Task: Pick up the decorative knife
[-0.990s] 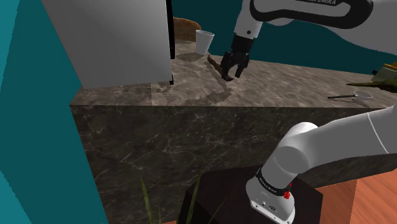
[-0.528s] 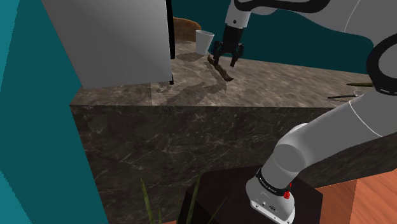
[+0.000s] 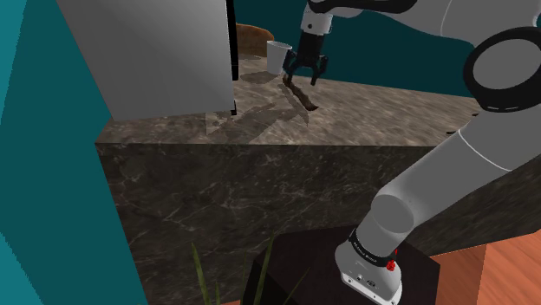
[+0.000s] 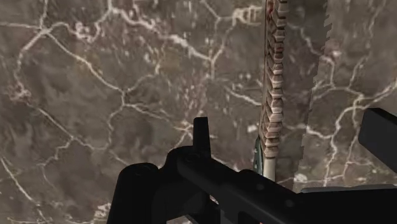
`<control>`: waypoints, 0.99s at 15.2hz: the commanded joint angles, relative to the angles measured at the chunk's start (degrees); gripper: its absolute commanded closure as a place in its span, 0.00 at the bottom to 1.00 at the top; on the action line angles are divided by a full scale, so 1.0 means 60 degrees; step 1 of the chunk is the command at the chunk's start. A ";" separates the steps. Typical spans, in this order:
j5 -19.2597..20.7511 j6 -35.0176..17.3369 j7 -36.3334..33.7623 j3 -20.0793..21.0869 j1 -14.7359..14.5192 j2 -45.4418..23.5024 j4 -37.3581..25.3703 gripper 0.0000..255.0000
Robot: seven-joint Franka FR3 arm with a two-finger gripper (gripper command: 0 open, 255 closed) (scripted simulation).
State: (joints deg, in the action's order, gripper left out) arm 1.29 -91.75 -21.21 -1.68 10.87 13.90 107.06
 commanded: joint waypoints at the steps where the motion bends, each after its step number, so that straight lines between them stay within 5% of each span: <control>1: 0.0005 -0.0236 -0.0012 -0.0006 0.0007 0.0008 0.0241 0.00; 5: 0.0007 -0.0569 -0.0018 -0.0007 0.0008 0.0055 0.0621 0.00; 6: 0.0004 -0.0568 -0.0032 0.0001 0.0002 0.0041 0.0606 1.00; 15: 0.0007 -0.0569 -0.0018 -0.0008 0.0007 0.0054 0.0620 1.00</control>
State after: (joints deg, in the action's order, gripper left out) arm 1.33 -95.11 -21.36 -1.71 10.91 14.24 110.71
